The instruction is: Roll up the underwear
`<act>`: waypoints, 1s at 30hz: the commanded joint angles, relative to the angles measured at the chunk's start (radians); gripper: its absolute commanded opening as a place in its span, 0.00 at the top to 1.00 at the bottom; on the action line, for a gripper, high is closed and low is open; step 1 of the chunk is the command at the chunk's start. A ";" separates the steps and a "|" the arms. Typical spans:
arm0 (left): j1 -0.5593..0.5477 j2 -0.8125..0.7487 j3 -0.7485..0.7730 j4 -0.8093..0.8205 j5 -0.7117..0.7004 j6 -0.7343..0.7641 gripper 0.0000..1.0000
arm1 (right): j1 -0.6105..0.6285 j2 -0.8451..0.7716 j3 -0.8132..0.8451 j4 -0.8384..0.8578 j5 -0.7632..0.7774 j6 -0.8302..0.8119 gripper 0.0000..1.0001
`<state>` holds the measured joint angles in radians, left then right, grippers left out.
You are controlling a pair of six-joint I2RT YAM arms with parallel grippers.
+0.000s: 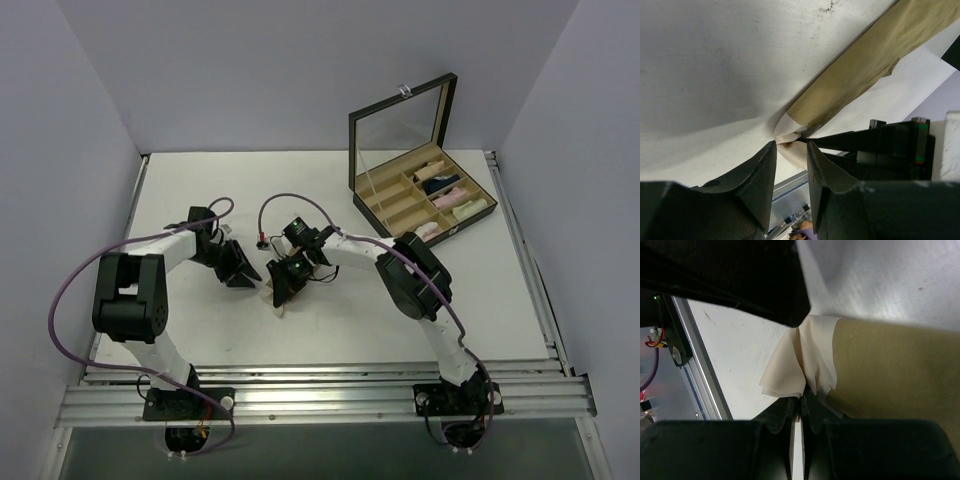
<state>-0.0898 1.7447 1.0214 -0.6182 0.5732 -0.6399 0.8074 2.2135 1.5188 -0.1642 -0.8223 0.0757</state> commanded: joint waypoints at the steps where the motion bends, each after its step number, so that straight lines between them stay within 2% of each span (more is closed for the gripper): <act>1: 0.001 0.002 0.025 0.040 0.034 0.048 0.61 | -0.023 0.011 0.076 -0.067 -0.050 0.012 1.00; 11: -0.005 0.068 0.019 0.043 0.079 0.051 0.56 | -0.057 0.052 0.147 -0.118 -0.087 0.001 1.00; 14: -0.010 0.070 0.028 0.035 0.047 0.036 0.55 | -0.060 0.061 0.153 -0.124 -0.084 -0.002 1.00; 23: -0.005 -0.036 0.026 0.038 -0.098 -0.009 0.54 | -0.085 0.107 0.201 -0.124 -0.075 0.015 1.00; 30: -0.008 -0.085 -0.009 0.123 -0.033 0.006 0.54 | -0.096 0.123 0.227 -0.127 -0.075 0.024 1.00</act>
<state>-0.0971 1.7023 1.0214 -0.5739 0.5064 -0.6426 0.7200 2.3215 1.7100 -0.2569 -0.8806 0.0864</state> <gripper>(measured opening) 0.461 0.010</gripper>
